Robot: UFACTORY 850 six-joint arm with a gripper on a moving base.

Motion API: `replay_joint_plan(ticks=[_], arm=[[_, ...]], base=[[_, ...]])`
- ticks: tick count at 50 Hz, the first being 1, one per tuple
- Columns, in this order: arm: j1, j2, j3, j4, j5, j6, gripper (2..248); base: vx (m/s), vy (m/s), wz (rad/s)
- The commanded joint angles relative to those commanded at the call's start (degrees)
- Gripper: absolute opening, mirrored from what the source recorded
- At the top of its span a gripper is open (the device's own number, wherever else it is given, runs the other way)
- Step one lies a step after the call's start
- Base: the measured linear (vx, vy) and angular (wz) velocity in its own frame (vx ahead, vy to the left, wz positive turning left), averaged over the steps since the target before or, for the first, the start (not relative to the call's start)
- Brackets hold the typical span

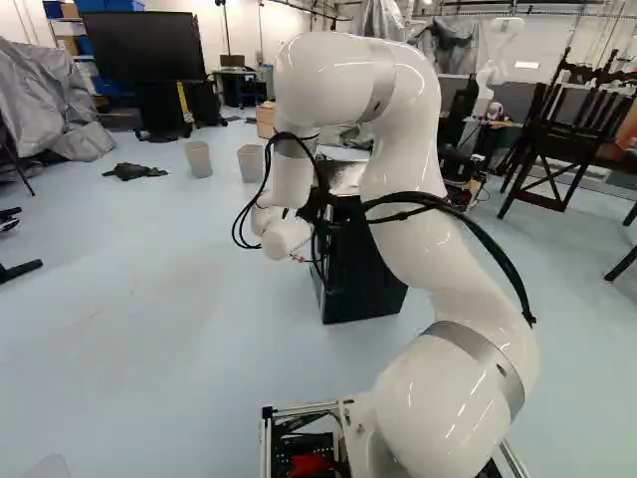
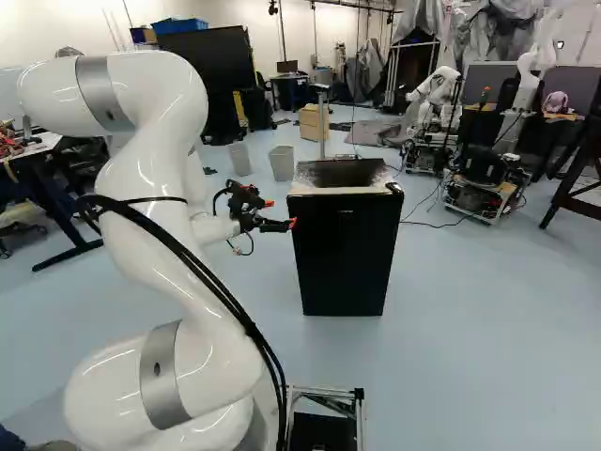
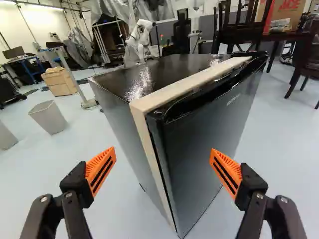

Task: Grab a drink from the fridge

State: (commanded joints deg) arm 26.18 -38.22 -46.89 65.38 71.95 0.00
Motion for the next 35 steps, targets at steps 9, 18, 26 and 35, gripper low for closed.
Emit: replay_joint_plan(ticks=[9, 18, 26, 35], arm=[[-0.29, 0.00, 0.00, 1.69, 0.65, 0.00, 247], [-0.59, -0.09, -0.16, 3.37, 1.37, 0.00, 247], [-0.82, -0.28, -0.48, 4.79, 2.07, 0.00, 247], [-1.04, -0.69, -1.23, 5.57, 2.66, 0.00, 247]], base=[[0.000, 0.000, 0.000], [0.000, 0.000, 0.000], [0.000, 0.000, 0.000], [0.000, 0.000, 0.000]])
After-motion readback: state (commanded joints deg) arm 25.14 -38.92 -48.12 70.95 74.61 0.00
